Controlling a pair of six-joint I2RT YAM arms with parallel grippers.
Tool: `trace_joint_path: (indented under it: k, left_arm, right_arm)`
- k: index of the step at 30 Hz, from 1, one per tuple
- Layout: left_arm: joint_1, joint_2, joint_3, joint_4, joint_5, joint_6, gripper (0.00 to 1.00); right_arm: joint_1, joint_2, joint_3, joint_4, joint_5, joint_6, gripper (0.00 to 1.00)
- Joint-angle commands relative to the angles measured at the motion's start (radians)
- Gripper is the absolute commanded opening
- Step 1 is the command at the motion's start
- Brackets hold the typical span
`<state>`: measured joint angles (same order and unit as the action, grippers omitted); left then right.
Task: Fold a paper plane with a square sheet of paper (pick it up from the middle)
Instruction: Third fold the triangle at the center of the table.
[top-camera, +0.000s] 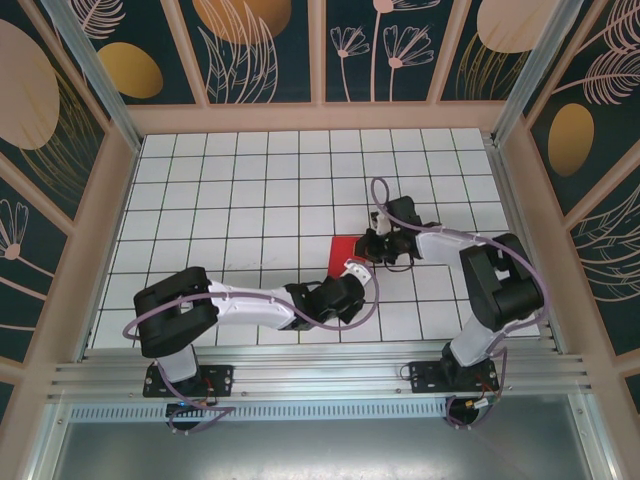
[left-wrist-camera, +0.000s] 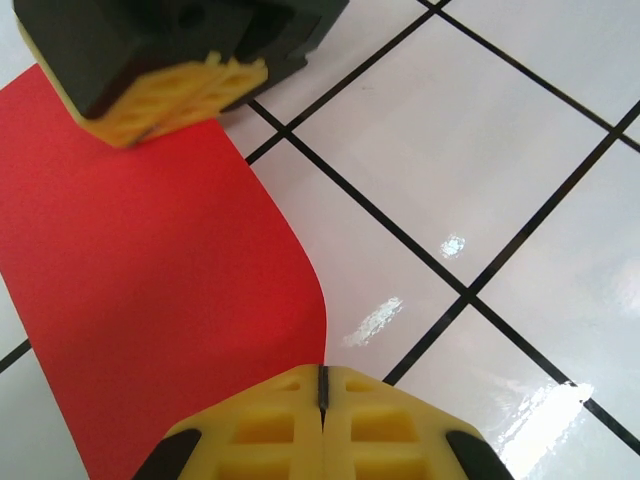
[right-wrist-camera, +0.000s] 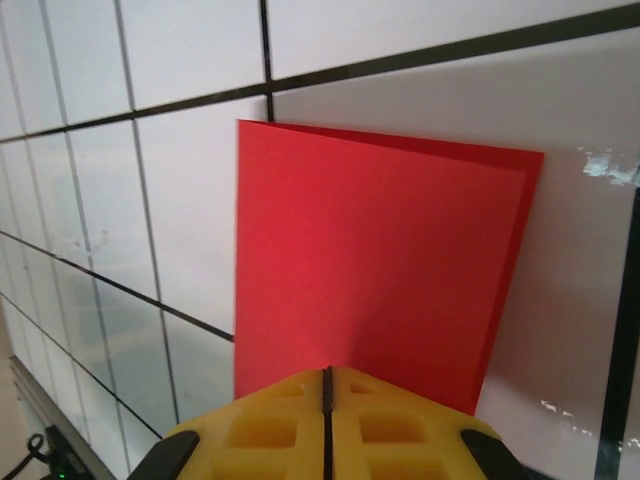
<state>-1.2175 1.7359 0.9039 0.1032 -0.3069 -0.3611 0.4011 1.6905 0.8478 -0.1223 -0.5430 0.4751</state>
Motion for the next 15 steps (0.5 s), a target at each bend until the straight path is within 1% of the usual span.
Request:
trace_joint_path:
  k: [1,6,9,15]
  left_arm:
    - [0.029,-0.053,-0.015,0.025,0.063,-0.031,0.00]
    - [0.070,-0.061,-0.028,0.047,0.160,-0.048,0.00]
    - [0.088,-0.055,-0.020,0.049,0.204,-0.052,0.00]
    - [0.114,-0.049,-0.019,0.043,0.224,-0.063,0.00]
  right_arm:
    - [0.021,0.048,0.064,-0.098,0.054,-0.117,0.09]
    - [0.029,0.123,0.084,-0.120,0.070,-0.176,0.09]
    - [0.041,0.129,0.097,-0.128,0.078,-0.198,0.10]
    - [0.047,0.135,0.107,-0.138,0.066,-0.219,0.10]
